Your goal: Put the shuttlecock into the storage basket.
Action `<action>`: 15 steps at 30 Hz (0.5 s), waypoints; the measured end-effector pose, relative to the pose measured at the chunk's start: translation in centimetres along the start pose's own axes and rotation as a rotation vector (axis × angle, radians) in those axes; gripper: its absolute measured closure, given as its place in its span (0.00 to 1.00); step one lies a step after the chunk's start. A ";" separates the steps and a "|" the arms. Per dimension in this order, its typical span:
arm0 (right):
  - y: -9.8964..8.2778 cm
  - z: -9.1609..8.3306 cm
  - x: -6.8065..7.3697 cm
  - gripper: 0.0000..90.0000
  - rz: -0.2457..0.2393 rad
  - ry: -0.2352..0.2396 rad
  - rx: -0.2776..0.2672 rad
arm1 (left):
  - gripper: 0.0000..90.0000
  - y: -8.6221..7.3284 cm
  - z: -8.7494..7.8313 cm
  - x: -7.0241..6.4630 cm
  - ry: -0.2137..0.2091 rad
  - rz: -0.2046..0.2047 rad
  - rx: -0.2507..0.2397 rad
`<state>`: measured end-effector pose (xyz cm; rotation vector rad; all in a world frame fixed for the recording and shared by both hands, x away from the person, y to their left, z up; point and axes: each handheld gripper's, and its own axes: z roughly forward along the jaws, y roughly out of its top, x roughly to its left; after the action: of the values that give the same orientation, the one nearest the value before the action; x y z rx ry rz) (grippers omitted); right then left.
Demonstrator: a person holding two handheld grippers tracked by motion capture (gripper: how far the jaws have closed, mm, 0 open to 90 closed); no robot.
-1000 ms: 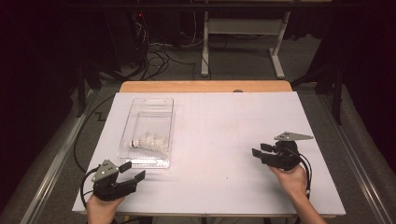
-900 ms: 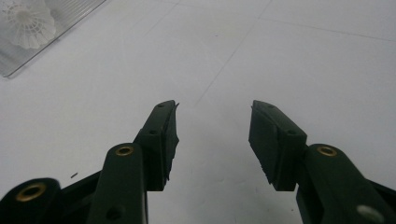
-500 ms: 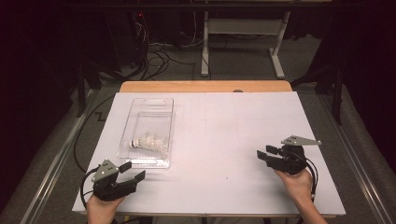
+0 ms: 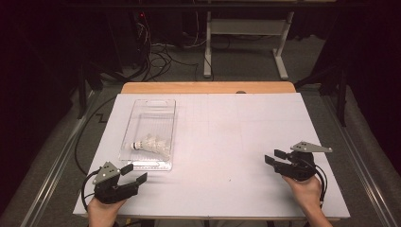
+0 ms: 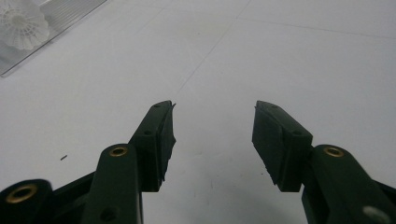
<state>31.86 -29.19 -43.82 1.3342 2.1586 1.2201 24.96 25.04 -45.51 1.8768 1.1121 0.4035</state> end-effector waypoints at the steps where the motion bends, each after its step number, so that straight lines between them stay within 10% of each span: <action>1: -0.1 0.0 -0.1 0.55 -0.002 -0.001 -0.003 | 0.38 0.0 0.0 0.0 0.000 -0.001 0.000; 15: -1.1 -0.7 -0.4 0.52 0.013 -0.005 -0.019 | 0.38 0.0 -0.1 0.1 0.002 -0.003 -0.003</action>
<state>30.99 -30.11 -44.34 1.3441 2.1333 1.2378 24.94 25.12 -45.48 1.8722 1.1141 0.4054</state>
